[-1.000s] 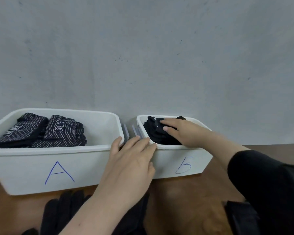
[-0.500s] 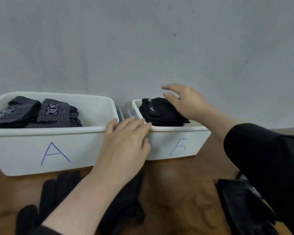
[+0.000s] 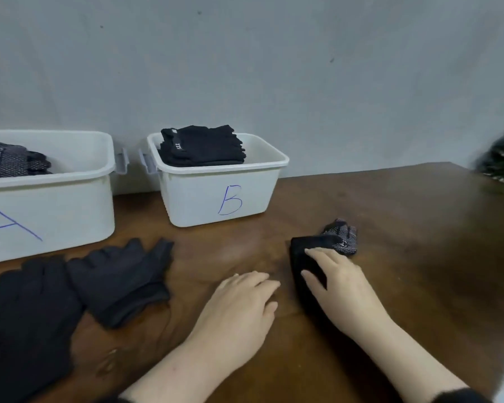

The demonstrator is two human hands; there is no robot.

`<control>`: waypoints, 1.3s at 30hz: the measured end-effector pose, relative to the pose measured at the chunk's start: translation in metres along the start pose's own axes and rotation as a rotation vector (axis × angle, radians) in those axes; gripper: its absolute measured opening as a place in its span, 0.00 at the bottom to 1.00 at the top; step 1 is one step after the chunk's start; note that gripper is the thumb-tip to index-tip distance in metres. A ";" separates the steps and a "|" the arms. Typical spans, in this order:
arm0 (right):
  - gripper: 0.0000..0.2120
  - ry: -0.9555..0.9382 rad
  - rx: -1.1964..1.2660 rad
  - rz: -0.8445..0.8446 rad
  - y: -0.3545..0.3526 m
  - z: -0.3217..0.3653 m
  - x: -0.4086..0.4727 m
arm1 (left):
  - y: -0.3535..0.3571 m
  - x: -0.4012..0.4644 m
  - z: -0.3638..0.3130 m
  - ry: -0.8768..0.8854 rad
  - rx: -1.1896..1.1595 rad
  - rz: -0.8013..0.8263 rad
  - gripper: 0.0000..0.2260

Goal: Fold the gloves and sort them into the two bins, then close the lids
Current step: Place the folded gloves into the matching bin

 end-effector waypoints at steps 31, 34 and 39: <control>0.13 0.181 0.635 0.264 0.021 0.015 0.030 | -0.010 -0.008 0.043 -0.182 -0.209 -0.532 0.10; 0.07 0.184 0.564 0.321 0.016 0.020 0.053 | -0.012 -0.010 0.044 -0.220 -0.212 -0.508 0.11; 0.19 0.232 0.299 0.464 0.019 0.046 0.084 | -0.008 -0.001 0.039 -0.242 -0.030 -0.334 0.19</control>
Point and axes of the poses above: each hand's wrist, its own x-axis towards the middle knuckle, its own y-axis out of the palm, z = x × y, the point moved 1 cm from there along x, towards the middle knuckle, and after that the axes turned 5 degrees about y, right-handed, at the moved point
